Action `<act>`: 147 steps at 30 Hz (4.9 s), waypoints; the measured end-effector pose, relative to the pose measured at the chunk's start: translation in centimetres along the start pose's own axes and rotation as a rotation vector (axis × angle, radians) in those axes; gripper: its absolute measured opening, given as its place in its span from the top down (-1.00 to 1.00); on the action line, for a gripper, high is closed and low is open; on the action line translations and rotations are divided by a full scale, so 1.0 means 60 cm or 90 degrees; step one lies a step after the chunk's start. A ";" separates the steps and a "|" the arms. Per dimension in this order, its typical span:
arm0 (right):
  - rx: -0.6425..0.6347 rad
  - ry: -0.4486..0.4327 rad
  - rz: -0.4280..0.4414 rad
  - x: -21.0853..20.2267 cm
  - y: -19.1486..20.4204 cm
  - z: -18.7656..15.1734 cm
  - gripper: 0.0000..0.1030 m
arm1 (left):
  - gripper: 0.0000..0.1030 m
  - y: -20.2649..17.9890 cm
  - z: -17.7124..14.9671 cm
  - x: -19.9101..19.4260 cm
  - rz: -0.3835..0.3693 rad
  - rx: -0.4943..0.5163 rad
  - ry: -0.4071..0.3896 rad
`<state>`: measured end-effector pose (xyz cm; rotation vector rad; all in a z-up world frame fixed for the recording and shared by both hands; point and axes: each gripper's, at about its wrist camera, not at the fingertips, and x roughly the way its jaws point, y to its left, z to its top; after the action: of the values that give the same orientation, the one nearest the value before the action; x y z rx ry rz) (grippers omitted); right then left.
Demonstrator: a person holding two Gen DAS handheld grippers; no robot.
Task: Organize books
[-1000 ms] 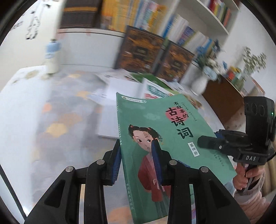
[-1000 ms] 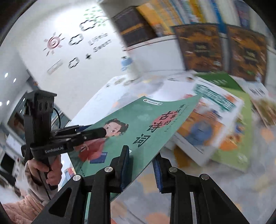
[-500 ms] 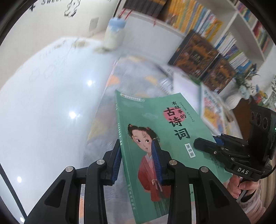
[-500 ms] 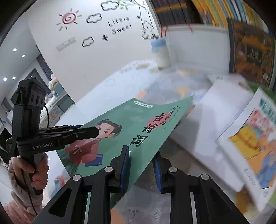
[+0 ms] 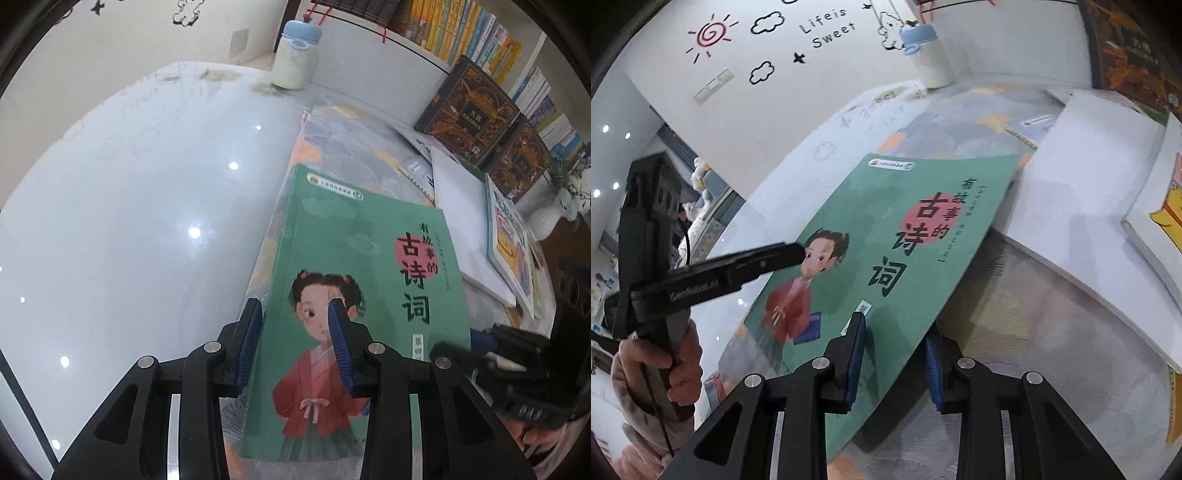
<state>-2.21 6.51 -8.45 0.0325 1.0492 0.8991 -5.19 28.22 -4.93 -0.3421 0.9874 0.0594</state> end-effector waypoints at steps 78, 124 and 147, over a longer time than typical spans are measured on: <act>0.266 -0.148 0.049 -0.324 -0.364 -0.248 0.60 | 0.31 -0.374 -0.074 0.101 -0.289 0.177 0.097; 0.204 -0.155 -0.066 -0.314 -0.314 -0.228 0.48 | 0.20 -0.408 -0.088 0.082 -0.192 0.238 0.044; 0.080 -0.161 -0.127 -0.333 -0.173 -0.193 0.56 | 0.34 -0.363 -0.100 -0.002 -0.192 0.222 0.010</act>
<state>-8.23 -17.74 -4.36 0.1417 0.8545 0.6295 -5.65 5.77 -2.25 -0.1668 0.9326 -0.3858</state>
